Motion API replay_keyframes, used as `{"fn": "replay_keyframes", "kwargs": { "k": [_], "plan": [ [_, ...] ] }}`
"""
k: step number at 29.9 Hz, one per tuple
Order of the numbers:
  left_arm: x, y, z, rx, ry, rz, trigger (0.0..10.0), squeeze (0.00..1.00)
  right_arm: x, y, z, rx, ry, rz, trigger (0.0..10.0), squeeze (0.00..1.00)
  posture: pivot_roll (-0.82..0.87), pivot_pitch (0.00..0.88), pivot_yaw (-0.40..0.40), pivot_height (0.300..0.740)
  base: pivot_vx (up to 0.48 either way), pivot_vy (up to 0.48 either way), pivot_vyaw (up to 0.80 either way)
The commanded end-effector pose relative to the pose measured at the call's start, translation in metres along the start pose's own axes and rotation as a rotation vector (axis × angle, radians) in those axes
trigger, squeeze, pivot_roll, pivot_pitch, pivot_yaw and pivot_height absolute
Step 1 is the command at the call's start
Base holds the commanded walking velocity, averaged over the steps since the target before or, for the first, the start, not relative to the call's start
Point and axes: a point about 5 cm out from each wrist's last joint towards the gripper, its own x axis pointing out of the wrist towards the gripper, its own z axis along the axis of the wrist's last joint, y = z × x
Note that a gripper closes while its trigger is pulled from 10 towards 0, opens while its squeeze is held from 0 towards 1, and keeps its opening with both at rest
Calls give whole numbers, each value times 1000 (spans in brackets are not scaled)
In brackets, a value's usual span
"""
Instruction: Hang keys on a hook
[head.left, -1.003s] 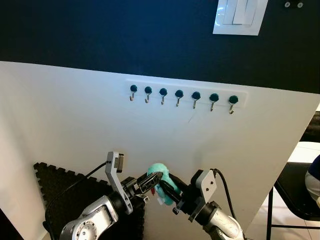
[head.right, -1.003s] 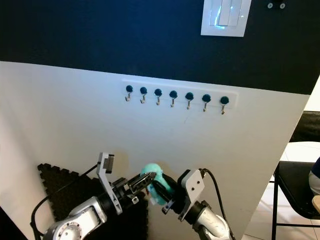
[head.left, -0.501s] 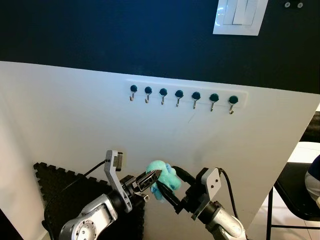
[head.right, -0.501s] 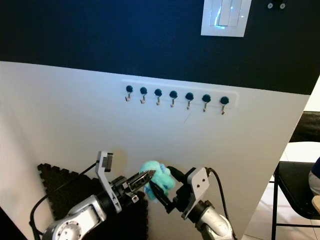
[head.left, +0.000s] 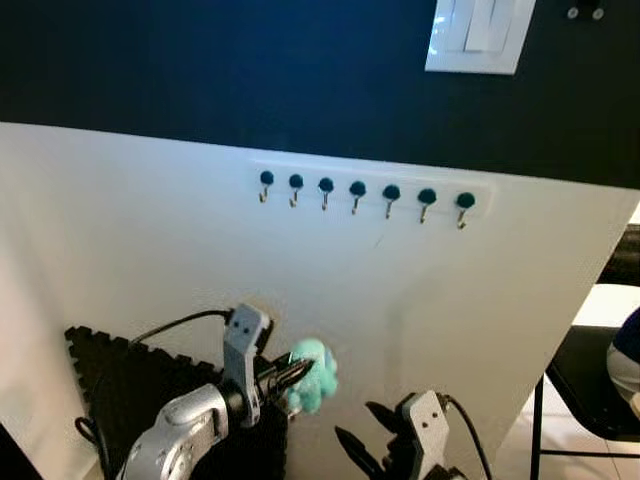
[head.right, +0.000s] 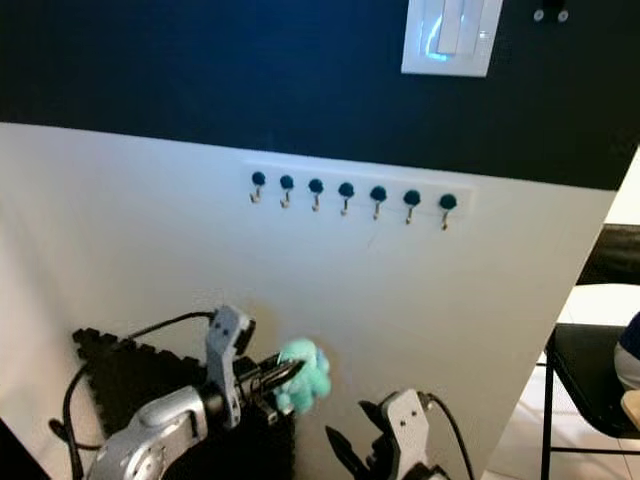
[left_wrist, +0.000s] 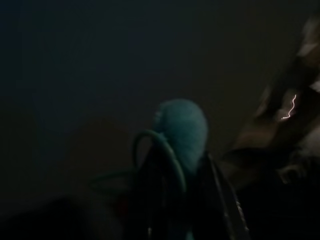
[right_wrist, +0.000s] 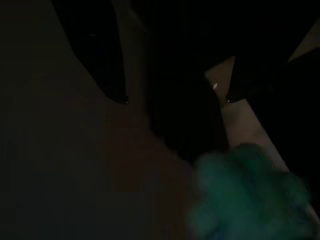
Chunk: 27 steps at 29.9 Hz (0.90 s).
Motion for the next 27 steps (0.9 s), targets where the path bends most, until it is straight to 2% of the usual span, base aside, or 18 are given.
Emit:
{"fn": "replay_keyframes", "kwargs": {
  "k": [1, 3, 4, 5, 7, 8, 9, 10, 11, 13, 14, 15, 16, 17, 19, 21, 24, 27],
  "plan": [
    [-3, 0, -17, 129, 126, -20, 2706, 0, -18, -4, -26, 60, 107, -66, 10000, 0, 50, 2, -2, 740, 0, 0, 0],
    [-3, 0, -17, 129, 126, -20, 2706, 0, -18, -4, -26, 60, 107, -66, 10000, 0, 50, 2, -2, 740, 0, 0, 0],
    [-3, -1, -23, 190, 171, -29, 6824, 0, -23, -4, -34, 69, 136, -81, 10000, 0, 51, 3, -1, 740, 0, 0, 0],
    [-3, -1, -31, 281, 233, -32, 10000, 0, -26, -3, -39, 70, 161, -94, 10000, 0, 51, 7, 2, 740, 0, 0, 0],
    [-4, -4, -49, 450, 345, -73, 10000, 0, -29, -3, -46, 63, 194, -104, 10000, 0, 51, 10, 5, 740, 0, 0, 0],
    [-5, -6, -57, 500, 390, -90, 10000, 0, -30, -3, -48, 57, 204, -104, 10000, 0, 51, 10, 5, 740, 0, 0, 0],
    [-5, -6, -57, 500, 390, -90, 10000, 0, -30, -3, -48, 57, 204, -104, 10000, 0, 51, 10, 5, 740, 0, 0, 0],
    [-8, -4, -70, 556, 466, -77, 10000, 0, -30, -2, -50, 49, 210, -106, 10000, 0, 50, 18, 9, 740, 0, 0, 0],
    [-8, -4, -70, 556, 466, -77, 10000, 0, -30, -2, -50, 49, 210, -106, 10000, 0, 50, 18, 9, 740, 0, 0, 0],
    [-11, 4, -80, 610, 528, 10, 10000, 0, -30, -2, -52, 49, 212, -111, 10000, 0, 51, 20, 8, 740, 0, 0, 0],
    [-11, 4, -80, 610, 528, 10, 10000, 0, -30, -2, -52, 49, 212, -111, 10000, 0, 51, 20, 8, 740, 0, 0, 0],
    [-12, 11, -81, 668, 535, 96, 10000, 0, -30, -1, -52, 45, 215, -114, 10000, 0, 51, 21, 8, 740, 0, 0, 0],
    [-12, 19, -80, 715, 531, 187, 10000, 0, -30, -1, -53, 42, 217, -117, 10000, 0, 53, 23, 7, 740, 0, 0, 0],
    [-12, 19, -80, 715, 531, 187, 10000, 0, -30, -1, -53, 42, 217, -117, 10000, 0, 53, 23, 7, 740, 0, 0, 0],
    [-15, 32, -73, 817, 475, 375, 10000, 0, -31, -1, -54, 33, 218, -124, 10000, 0, 54, 25, 6, 740, 0, 0, 0],
    [-15, 32, -73, 817, 475, 375, 10000, 0, -31, -1, -54, 33, 218, -124, 10000, 0, 54, 25, 6, 740, 0, 0, 0],
    [-14, 32, -65, 908, 337, 456, 10000, 0, -30, -2, -54, 19, 212, -132, 10000, 0, 56, 28, 5, 740, 0, 0, 0],
    [-12, 25, -65, 943, 273, 442, 10000, 0, -28, -3, -52, 7, 198, -139, 10000, 0, 55, 28, 6, 740, 0, 0, 0]
  ]
}}
